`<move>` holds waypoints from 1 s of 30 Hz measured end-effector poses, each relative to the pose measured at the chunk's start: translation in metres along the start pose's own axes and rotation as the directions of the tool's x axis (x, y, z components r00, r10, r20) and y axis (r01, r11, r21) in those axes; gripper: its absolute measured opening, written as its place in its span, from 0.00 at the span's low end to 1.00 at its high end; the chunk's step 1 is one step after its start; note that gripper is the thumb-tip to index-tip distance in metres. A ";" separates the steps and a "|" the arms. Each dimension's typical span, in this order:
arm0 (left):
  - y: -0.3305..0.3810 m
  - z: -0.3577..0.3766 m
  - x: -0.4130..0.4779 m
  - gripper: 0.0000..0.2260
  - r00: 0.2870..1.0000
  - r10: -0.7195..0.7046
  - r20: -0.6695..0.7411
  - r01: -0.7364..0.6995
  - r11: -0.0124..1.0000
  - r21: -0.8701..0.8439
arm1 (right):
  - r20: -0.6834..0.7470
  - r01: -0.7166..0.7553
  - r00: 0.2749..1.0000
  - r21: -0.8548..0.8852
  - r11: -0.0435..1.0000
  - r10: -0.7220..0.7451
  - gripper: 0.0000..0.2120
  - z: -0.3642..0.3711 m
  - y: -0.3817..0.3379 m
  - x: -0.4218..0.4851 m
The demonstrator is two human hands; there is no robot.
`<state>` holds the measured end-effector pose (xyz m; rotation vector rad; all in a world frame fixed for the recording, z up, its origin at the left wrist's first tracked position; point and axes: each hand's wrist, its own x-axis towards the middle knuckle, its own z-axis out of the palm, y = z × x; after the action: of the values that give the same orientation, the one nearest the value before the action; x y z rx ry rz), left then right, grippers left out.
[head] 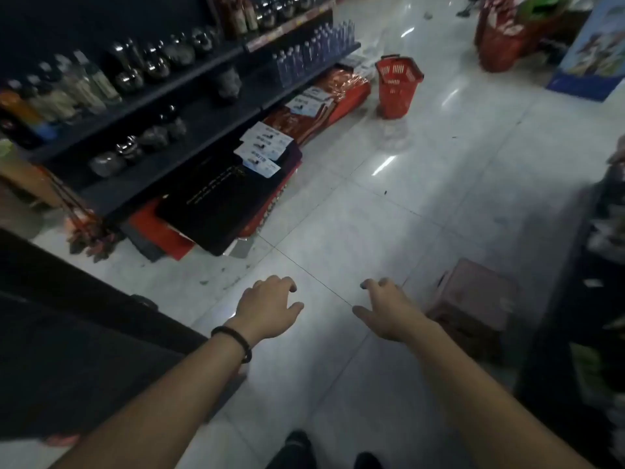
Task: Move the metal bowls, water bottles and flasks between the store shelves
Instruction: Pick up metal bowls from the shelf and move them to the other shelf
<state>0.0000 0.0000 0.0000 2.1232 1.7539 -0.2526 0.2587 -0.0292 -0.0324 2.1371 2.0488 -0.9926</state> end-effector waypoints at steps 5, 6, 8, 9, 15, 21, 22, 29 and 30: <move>-0.016 -0.009 0.052 0.22 1.000 -0.016 0.025 0.016 1.000 0.005 | 0.044 -0.033 0.998 -0.018 0.999 0.034 0.31 -0.018 0.001 0.056; -0.020 -0.014 0.068 0.22 0.999 -0.018 0.026 0.018 1.000 0.002 | 0.049 -0.031 0.998 -0.034 0.999 0.032 0.31 -0.024 -0.002 0.073; -0.031 -0.026 0.103 0.22 1.000 -0.010 0.015 0.011 1.000 -0.005 | 0.056 -0.021 0.998 -0.068 0.997 0.025 0.32 -0.038 -0.012 0.107; -0.037 -0.032 0.120 0.22 1.000 -0.008 0.019 0.008 1.000 -0.011 | 0.059 -0.024 0.998 -0.085 0.996 0.029 0.32 -0.046 -0.018 0.125; -0.068 -0.089 0.223 0.22 0.998 0.049 0.030 -0.048 0.998 -0.039 | 0.055 -0.073 0.995 -0.087 0.994 0.078 0.32 -0.097 -0.052 0.218; -0.076 -0.149 0.325 0.22 0.997 0.073 0.023 -0.073 0.997 -0.019 | 0.005 -0.098 0.995 -0.020 0.995 0.098 0.31 -0.149 -0.065 0.299; -0.076 -0.156 0.343 0.22 0.997 0.077 0.022 -0.076 0.997 -0.016 | 0.004 -0.099 0.995 -0.007 0.995 0.099 0.31 -0.157 -0.064 0.315; -0.056 -0.206 0.483 0.22 0.997 0.075 0.028 -0.076 0.997 0.023 | -0.004 -0.097 0.995 0.029 0.995 0.097 0.30 -0.224 -0.028 0.443; -0.054 -0.215 0.502 0.22 0.997 0.062 0.036 -0.063 0.997 0.032 | -0.006 -0.092 0.996 0.036 0.995 0.092 0.30 -0.237 -0.022 0.462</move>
<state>0.0308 0.5477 0.0021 2.1798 1.6715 -0.3012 0.3096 0.4878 -0.0412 2.2336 1.9306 -1.0181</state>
